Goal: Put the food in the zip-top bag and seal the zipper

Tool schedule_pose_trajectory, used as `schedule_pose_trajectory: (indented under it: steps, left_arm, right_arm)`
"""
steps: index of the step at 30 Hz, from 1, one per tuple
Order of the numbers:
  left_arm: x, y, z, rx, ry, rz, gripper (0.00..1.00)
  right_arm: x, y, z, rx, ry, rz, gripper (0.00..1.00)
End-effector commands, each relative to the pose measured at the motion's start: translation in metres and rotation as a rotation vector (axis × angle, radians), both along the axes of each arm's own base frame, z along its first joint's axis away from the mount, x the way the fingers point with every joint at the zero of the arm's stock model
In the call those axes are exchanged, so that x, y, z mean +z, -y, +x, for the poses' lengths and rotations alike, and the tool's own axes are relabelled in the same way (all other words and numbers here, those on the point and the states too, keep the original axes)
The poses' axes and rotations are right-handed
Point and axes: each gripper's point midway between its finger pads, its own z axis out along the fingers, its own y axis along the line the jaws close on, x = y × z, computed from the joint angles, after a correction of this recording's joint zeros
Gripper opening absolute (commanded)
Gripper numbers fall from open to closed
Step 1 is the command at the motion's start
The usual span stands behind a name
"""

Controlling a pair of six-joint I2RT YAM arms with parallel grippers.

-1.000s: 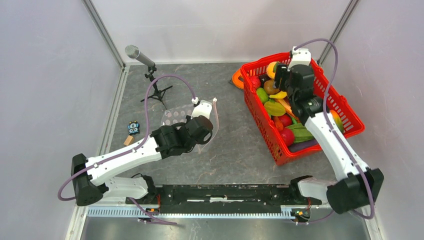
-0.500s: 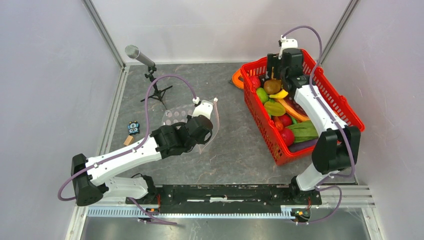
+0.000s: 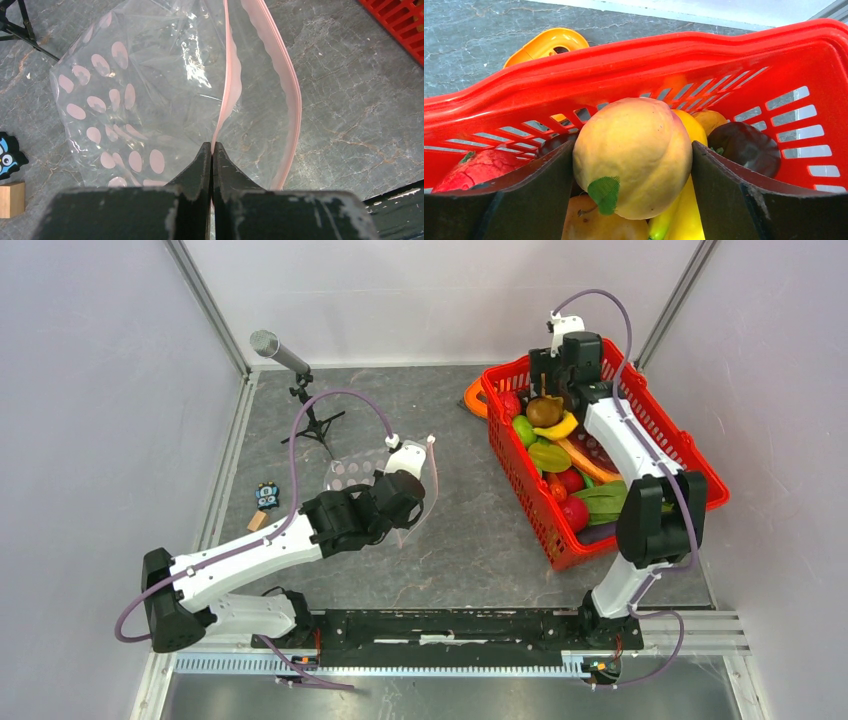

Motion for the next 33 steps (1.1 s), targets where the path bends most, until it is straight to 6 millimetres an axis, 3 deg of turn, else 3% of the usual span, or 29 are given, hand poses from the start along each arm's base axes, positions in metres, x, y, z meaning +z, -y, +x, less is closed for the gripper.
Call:
schedule_pose_trajectory:
  steps: [1,5,9,11,15,16,18,22,25,33]
  left_arm:
    - [0.015,0.003,0.004,-0.010,0.041,-0.045,0.02]
    - [0.016,0.003,0.004,-0.012,0.040,-0.046,0.02]
    - [0.015,0.005,0.004,-0.013,0.037,-0.047,0.02]
    - [0.017,0.006,0.005,-0.015,0.038,-0.048,0.02]
    - [0.018,0.008,0.005,-0.021,0.038,-0.054,0.02]
    - [0.018,0.010,0.005,-0.026,0.035,-0.057,0.02]
    - [0.018,0.010,0.004,-0.027,0.033,-0.059,0.02]
    - [0.017,0.012,0.005,-0.026,0.032,-0.070,0.02]
    - [0.019,0.015,0.006,-0.024,0.035,-0.082,0.02]
    - [0.025,0.022,0.008,-0.025,0.030,-0.110,0.02]
  right_arm:
    - [0.017,-0.005,0.002,0.038,0.032,0.025,0.77]
    - [0.051,-0.007,-0.015,0.058,0.145,0.064,0.67]
    - [0.088,-0.015,-0.046,0.091,0.266,0.151,0.57]
    - [0.097,-0.015,-0.064,0.092,0.304,0.189,0.56]
    - [0.094,-0.033,-0.098,0.185,0.322,0.280,0.56]
    - [0.103,-0.038,-0.105,0.219,0.356,0.294,0.57]
    - [0.107,-0.051,-0.119,0.301,0.353,0.327,0.57]
    - [0.119,-0.103,-0.163,0.592,0.355,0.513,0.54]
    - [0.127,-0.126,-0.191,0.688,0.383,0.611,0.53]
    - [0.102,-0.208,-0.261,0.963,0.281,0.695,0.53]
